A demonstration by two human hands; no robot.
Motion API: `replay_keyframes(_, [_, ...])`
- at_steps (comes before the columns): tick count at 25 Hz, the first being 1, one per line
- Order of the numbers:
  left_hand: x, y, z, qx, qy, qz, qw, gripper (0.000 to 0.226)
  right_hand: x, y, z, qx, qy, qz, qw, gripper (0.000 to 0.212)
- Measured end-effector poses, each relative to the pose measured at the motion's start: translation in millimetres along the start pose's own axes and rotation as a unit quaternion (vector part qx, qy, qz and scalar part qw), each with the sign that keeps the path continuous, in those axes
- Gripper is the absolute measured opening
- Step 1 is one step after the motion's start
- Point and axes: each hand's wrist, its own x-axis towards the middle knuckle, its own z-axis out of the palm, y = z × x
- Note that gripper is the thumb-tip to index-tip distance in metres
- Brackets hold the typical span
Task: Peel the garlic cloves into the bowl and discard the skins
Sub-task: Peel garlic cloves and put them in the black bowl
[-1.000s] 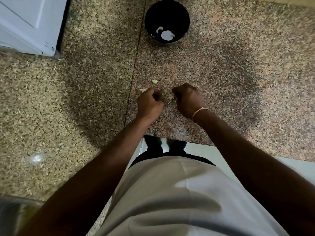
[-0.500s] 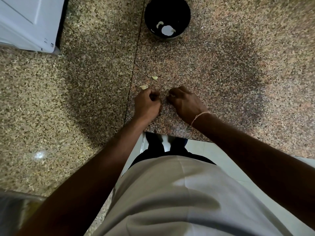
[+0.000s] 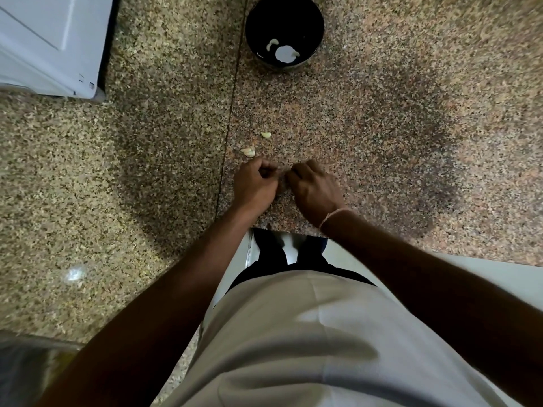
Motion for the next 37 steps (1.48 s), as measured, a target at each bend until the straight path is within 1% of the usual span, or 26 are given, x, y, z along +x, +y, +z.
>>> replay_keyframes(1, [0,-1,1,0.000,0.004,0.004,1.000,0.011,-8,-2,3,0.039,0.016,0.015,0.999,0.014])
replay_keyframes(2, [1,-3,2,0.001,0.006,0.007,1.000,0.010,-13,-1,3,0.091,0.042,0.053,0.994,0.015])
replay_keyframes(3, [0,-3,2,0.006,0.006,0.009,1.000,0.011,-15,3,2,0.162,0.073,0.121,0.977,0.017])
replay_keyframes(4, [-1,-3,2,0.015,0.003,0.012,1.000,0.012,-17,8,-1,0.255,0.093,0.210,0.939,0.019])
replay_keyframes(5, [-1,-3,3,0.022,-0.001,0.015,1.000,0.013,-17,14,-4,0.365,0.097,0.302,0.875,0.019])
replay_keyframes(6, [0,-2,4,0.024,-0.007,0.018,1.000,0.013,-17,21,-9,0.474,0.094,0.374,0.792,0.017])
replay_keyframes(7, [1,-1,6,0.028,-0.015,0.021,0.999,0.014,-16,27,-13,0.564,0.092,0.412,0.710,0.015])
replay_keyframes(8, [1,0,8,0.037,-0.023,0.024,0.999,0.015,-16,32,-17,0.631,0.095,0.424,0.643,0.012])
replay_keyframes(9, [0,2,9,0.052,-0.031,0.032,0.998,0.017,-14,35,-21,0.681,0.103,0.420,0.591,0.011])
replay_keyframes(10, [1,3,11,0.073,-0.039,0.045,0.996,0.019,-13,36,-24,0.715,0.113,0.414,0.552,0.013])
replay_keyframes(11, [0,4,12,0.093,-0.048,0.059,0.993,0.022,-12,37,-27,0.737,0.123,0.408,0.524,0.015])
replay_keyframes(12, [-2,6,14,0.112,-0.057,0.072,0.989,0.025,-11,38,-29,0.749,0.130,0.405,0.507,0.017])
replay_keyframes(13, [-5,8,15,0.130,-0.067,0.088,0.985,0.027,-11,39,-30,0.757,0.134,0.402,0.496,0.018])
replay_keyframes(15, [-10,11,17,0.163,-0.071,0.135,0.975,0.027,-14,38,-29,0.767,0.135,0.395,0.487,0.021])
replay_keyframes(18, [-10,13,21,0.206,-0.049,0.183,0.960,0.021,-19,37,-24,0.765,0.132,0.402,0.486,0.018])
replay_keyframes(20, [-9,14,22,0.232,-0.044,0.195,0.952,0.018,-21,37,-21,0.763,0.127,0.405,0.488,0.017])
replay_keyframes(22, [-8,13,21,0.250,-0.055,0.215,0.943,0.013,-21,38,-20,0.760,0.130,0.407,0.489,0.016])
replay_keyframes(24, [-6,15,22,0.269,-0.070,0.230,0.933,0.011,-20,40,-20,0.763,0.140,0.407,0.482,0.016])
replay_keyframes(27, [-2,18,24,0.307,-0.108,0.222,0.919,0.014,-18,40,-22,0.768,0.147,0.408,0.470,0.017])
replay_keyframes(28, [-1,17,23,0.298,-0.120,0.206,0.924,0.011,-17,39,-23,0.768,0.147,0.409,0.471,0.017])
replay_keyframes(29, [1,15,20,0.255,-0.135,0.175,0.941,0.006,-16,38,-23,0.769,0.146,0.408,0.471,0.018])
replay_keyframes(31, [3,9,13,0.093,-0.155,0.081,0.980,0.006,-16,35,-25,0.771,0.150,0.400,0.472,0.020])
replay_keyframes(32, [2,5,8,0.013,-0.154,0.041,0.987,0.007,-16,34,-25,0.771,0.153,0.396,0.474,0.020])
replay_keyframes(34, [0,1,1,-0.097,-0.143,-0.005,0.985,0.005,-17,35,-26,0.769,0.150,0.390,0.483,0.019])
replay_keyframes(37, [-22,-4,-2,-0.231,-0.106,-0.041,0.966,0.006,-18,29,-31,0.774,0.095,0.380,0.498,0.020])
